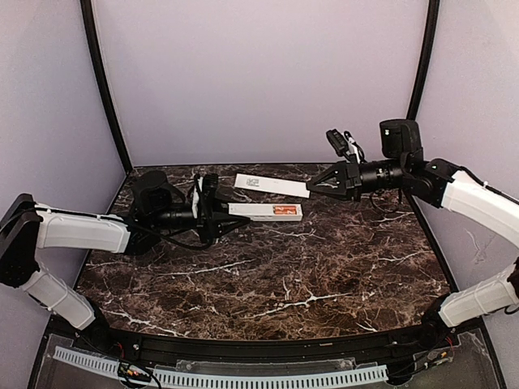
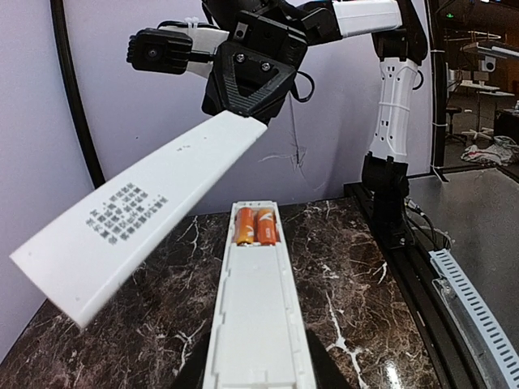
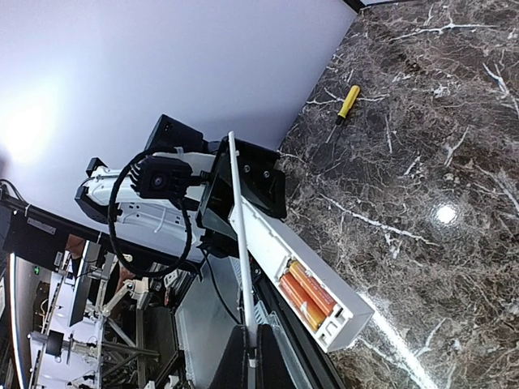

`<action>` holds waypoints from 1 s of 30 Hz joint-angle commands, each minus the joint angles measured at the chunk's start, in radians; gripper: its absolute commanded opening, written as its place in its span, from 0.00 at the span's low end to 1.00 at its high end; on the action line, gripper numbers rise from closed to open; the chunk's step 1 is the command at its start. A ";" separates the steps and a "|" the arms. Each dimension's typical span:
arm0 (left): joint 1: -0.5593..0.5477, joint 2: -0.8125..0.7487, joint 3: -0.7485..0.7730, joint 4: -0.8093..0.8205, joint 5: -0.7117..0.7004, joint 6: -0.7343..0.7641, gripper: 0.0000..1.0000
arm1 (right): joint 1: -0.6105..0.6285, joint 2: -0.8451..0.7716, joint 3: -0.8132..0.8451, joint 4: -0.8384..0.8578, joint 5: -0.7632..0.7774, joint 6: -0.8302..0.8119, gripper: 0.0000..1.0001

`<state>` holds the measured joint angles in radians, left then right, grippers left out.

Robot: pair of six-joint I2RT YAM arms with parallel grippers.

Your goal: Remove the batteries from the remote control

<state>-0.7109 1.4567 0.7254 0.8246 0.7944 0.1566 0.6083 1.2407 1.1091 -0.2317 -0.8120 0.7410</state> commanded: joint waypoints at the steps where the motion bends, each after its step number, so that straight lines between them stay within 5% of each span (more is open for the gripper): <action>1: 0.001 -0.045 -0.020 -0.006 -0.006 0.019 0.00 | -0.023 -0.017 0.042 -0.032 0.049 -0.040 0.00; 21: 0.001 -0.068 -0.086 -0.012 -0.041 0.026 0.00 | -0.013 0.015 0.144 -0.481 0.800 -0.333 0.00; 30: 0.001 -0.069 -0.103 -0.013 -0.054 0.013 0.00 | 0.069 0.163 0.227 -0.666 1.182 -0.378 0.00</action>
<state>-0.7109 1.4231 0.6399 0.8097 0.7437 0.1791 0.6384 1.3293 1.2751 -0.7773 0.1314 0.3958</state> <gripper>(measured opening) 0.286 0.009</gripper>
